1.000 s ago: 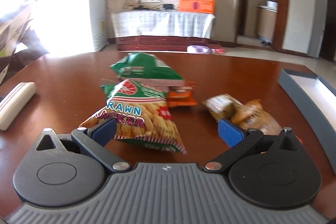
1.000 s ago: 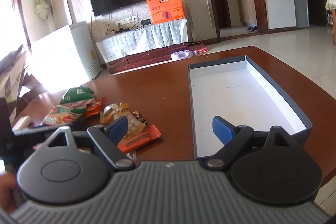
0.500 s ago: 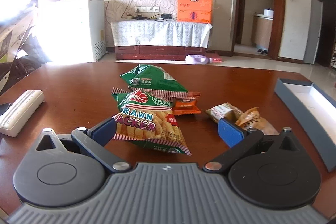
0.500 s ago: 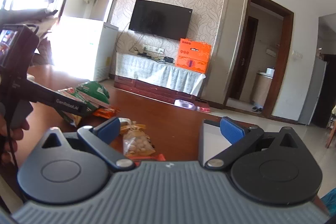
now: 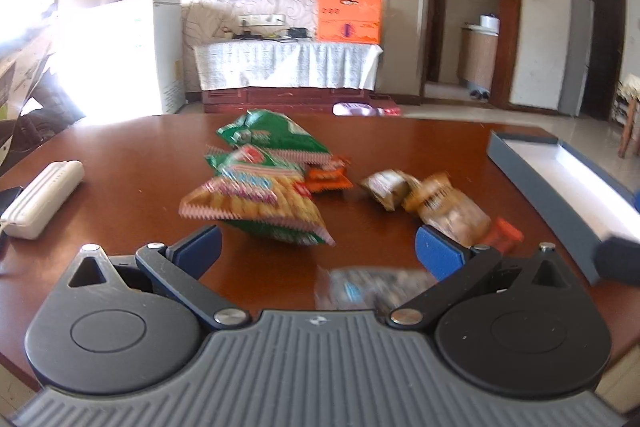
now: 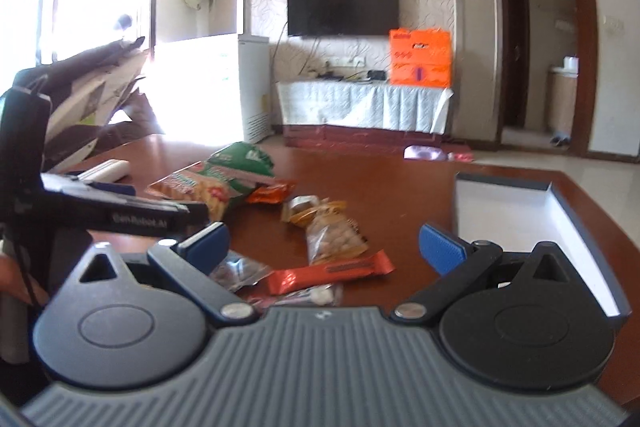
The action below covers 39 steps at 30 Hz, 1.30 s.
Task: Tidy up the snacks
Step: 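Move both tools over the snack pile on the table, then grasp the white candy-ball packet with right tool while left tool grasps the clear nut bag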
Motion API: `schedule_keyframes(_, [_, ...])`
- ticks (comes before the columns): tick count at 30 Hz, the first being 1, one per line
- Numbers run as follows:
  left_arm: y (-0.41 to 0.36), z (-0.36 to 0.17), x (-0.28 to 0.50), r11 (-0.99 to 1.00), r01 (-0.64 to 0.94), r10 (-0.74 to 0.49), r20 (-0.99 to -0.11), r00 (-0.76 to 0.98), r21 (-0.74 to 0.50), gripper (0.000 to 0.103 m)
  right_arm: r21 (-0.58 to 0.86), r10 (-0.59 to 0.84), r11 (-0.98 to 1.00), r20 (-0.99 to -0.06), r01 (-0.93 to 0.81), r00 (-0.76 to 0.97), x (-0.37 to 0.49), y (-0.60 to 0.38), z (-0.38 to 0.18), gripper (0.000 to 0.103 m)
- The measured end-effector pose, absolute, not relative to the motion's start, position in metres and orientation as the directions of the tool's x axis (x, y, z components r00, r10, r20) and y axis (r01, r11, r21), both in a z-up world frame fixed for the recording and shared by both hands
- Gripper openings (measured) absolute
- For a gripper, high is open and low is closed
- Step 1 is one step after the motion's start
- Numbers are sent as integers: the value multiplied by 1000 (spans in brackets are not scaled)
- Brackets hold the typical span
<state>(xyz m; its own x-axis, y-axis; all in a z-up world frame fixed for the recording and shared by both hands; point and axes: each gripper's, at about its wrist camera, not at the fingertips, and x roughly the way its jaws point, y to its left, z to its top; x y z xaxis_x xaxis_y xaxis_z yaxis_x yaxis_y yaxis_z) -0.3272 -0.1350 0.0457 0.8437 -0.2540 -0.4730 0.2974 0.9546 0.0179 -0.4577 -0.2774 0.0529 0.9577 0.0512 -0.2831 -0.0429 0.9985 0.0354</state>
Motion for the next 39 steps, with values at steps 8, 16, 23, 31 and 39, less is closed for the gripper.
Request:
schedule_keyframes(8, [-145, 27, -331, 930, 347, -245, -501, 830, 120, 103, 37, 112, 994, -323, -106, 940, -460, -269, 48, 103])
schedule_keyframes(16, [-143, 22, -322, 933, 346, -250, -515, 820, 98, 103, -46, 79, 994, -373, -103, 925, -455, -257, 41, 103])
schedule_keyframes(23, [-141, 17, -313, 948, 308, -221, -539, 813, 76, 103, -108, 61, 987, -420, -117, 905, -447, -247, 33, 103])
schedule_keyframes(31, [-136, 14, -309, 950, 306, -227, -538, 812, 61, 103, -104, 58, 987, -480, -123, 876, -436, -245, 24, 103])
schedule_keyframes(39, [-136, 12, -305, 955, 288, -203, -547, 812, 74, 103, -70, 51, 992, -556, -108, 829, -415, -252, 9, 103])
